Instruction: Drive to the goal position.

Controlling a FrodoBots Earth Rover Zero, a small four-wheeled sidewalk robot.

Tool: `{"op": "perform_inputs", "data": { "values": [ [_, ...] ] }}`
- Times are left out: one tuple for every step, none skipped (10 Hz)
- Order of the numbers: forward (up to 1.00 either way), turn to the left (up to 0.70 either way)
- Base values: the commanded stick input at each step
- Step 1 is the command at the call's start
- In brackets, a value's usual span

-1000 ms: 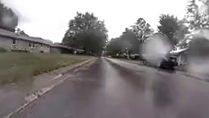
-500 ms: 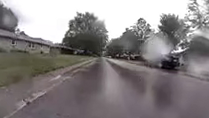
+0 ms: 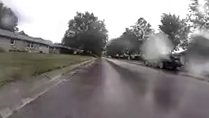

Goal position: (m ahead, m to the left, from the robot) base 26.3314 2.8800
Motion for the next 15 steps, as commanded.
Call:
{"op": "perform_inputs", "data": {
  "values": [
    [0.5,0.34],
    [0.5,0.17],
    [0.5,-0.01],
    [0.5,-0.01],
    [0.5,-0.01],
    [0.5,-0.01],
    [0.5,-0.01],
    [0.5,-0.01],
    [0.5,-0.01],
    [0.5,-0.01],
    [0.5,-0.01],
    [0.5,-0.01],
    [0.5,-0.01],
    [0.5,-0.01],
    [0.5,-0.01]
  ]
}}
